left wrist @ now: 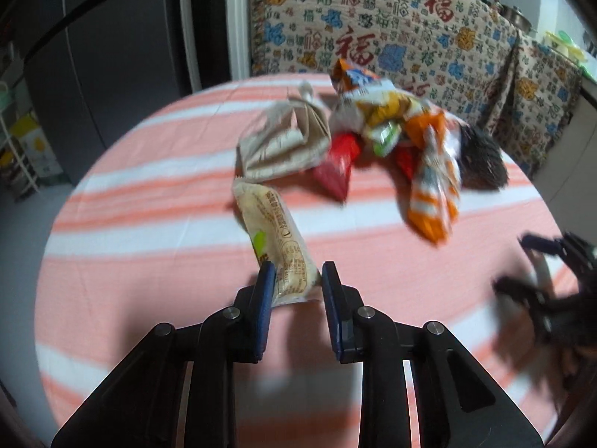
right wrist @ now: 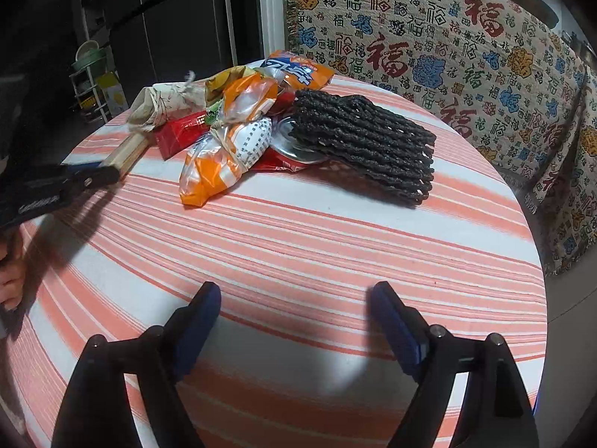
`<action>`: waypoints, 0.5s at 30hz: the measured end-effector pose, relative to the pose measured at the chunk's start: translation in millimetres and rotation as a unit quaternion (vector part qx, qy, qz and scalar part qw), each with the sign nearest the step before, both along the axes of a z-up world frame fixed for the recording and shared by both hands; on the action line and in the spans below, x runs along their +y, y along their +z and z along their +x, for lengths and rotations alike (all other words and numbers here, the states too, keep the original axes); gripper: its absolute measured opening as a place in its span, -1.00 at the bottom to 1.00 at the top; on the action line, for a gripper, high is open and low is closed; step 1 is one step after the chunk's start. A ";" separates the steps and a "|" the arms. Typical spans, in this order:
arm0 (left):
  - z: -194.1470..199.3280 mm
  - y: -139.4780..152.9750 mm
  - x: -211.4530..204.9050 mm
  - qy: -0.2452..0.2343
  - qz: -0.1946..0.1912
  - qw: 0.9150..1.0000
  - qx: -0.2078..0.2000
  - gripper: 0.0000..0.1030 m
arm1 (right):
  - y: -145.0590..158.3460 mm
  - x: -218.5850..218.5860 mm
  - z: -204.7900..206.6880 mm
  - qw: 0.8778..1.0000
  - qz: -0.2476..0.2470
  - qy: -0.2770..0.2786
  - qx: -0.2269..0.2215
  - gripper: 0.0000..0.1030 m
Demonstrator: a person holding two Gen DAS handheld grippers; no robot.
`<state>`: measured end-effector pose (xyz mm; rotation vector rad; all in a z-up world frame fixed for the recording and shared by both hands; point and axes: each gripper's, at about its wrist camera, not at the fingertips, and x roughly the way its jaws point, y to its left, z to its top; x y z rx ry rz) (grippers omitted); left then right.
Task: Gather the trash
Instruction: 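Grasp the cream snack bar wrapper with left tool while right tool grasps orange-white candy bag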
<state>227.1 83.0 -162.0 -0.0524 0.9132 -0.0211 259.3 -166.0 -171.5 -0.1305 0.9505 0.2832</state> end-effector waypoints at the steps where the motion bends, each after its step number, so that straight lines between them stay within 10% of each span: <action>1: -8.7 -0.2 -0.4 -0.001 -0.001 1.000 0.003 -0.51 | 0.1 0.1 0.1 1.000 0.000 0.000 0.000 0.67; 5: -34.3 -1.4 -4.4 -0.007 0.005 1.000 0.000 -0.42 | 0.3 1.3 0.8 1.000 -0.002 -0.002 0.000 0.67; 9: -37.5 -10.5 0.7 0.001 0.012 1.000 0.004 0.26 | -0.2 8.5 4.5 1.000 0.008 -0.004 0.000 0.67; 15: -26.4 -14.9 -0.5 0.009 0.026 1.000 0.005 0.63 | 1.8 34.8 22.2 0.998 0.065 -0.002 0.003 0.67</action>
